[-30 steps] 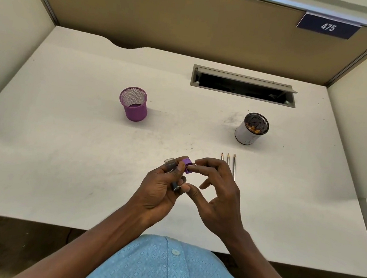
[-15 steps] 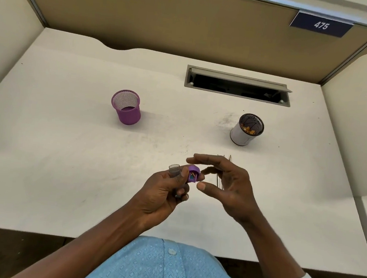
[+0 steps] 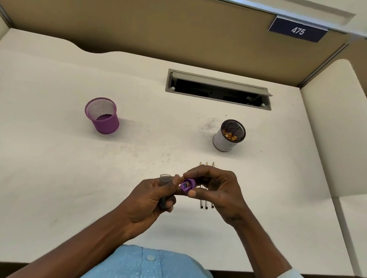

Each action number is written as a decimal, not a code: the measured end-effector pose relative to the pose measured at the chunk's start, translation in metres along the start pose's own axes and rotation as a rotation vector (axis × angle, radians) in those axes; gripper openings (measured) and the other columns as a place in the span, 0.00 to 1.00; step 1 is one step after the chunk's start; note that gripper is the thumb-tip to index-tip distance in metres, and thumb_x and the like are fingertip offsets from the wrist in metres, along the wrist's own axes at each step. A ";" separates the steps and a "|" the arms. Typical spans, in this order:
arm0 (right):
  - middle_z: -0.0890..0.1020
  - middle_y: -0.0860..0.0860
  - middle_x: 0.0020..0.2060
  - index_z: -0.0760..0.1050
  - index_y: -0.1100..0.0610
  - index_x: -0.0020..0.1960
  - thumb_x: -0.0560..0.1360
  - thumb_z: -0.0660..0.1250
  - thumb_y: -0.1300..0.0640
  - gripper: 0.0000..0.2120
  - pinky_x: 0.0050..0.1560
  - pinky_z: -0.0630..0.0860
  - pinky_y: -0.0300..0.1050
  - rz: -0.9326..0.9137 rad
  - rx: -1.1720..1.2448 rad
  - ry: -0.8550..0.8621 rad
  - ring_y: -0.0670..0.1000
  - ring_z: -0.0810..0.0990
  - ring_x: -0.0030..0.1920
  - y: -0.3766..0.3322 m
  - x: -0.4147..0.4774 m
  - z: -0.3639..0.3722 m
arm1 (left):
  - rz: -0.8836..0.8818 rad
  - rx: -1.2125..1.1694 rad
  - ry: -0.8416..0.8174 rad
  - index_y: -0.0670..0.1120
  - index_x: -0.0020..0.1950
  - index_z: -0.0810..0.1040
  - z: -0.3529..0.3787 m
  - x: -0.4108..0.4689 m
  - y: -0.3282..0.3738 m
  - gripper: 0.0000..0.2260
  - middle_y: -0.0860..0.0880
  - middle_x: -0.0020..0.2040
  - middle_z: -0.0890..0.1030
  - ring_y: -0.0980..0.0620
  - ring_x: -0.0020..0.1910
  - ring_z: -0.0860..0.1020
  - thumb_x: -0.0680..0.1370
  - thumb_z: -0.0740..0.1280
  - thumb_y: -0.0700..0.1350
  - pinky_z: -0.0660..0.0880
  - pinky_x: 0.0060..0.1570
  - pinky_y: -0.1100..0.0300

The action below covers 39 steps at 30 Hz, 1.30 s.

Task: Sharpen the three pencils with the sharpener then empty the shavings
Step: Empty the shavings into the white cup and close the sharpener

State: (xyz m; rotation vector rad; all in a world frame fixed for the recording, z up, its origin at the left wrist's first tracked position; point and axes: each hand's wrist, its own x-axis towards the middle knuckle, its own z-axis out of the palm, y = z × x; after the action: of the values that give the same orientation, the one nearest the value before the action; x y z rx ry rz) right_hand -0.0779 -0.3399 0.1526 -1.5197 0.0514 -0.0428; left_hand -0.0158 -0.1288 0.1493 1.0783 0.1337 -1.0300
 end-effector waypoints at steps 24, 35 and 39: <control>0.83 0.59 0.57 0.79 0.62 0.68 0.79 0.74 0.65 0.18 0.48 0.83 0.56 -0.110 -1.509 -0.038 0.62 0.83 0.54 -0.004 0.135 -0.181 | -0.060 0.639 0.176 0.50 0.52 0.87 -0.036 0.019 -0.007 0.09 0.55 0.49 0.91 0.50 0.55 0.85 0.82 0.74 0.55 0.80 0.60 0.50; 0.85 0.56 0.50 0.84 0.61 0.59 0.73 0.79 0.68 0.15 0.47 0.84 0.53 -0.029 -1.151 0.284 0.59 0.85 0.46 0.005 0.113 -0.172 | -0.020 0.627 0.183 0.53 0.59 0.85 -0.038 0.011 -0.011 0.06 0.65 0.54 0.88 0.53 0.56 0.82 0.87 0.68 0.47 0.77 0.57 0.57; 0.89 0.52 0.48 0.87 0.56 0.53 0.71 0.80 0.69 0.14 0.54 0.86 0.48 0.090 -0.504 0.412 0.50 0.87 0.48 -0.007 0.089 -0.133 | 0.099 0.652 0.202 0.57 0.57 0.86 -0.036 0.001 -0.008 0.08 0.55 0.53 0.90 0.54 0.52 0.85 0.84 0.72 0.44 0.81 0.58 0.55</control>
State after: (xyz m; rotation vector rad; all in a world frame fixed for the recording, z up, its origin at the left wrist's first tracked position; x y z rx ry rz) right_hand 0.0026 -0.4783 0.1521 -1.9881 0.4899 -0.2884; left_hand -0.0080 -0.1019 0.1252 1.7636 -0.1034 -0.8901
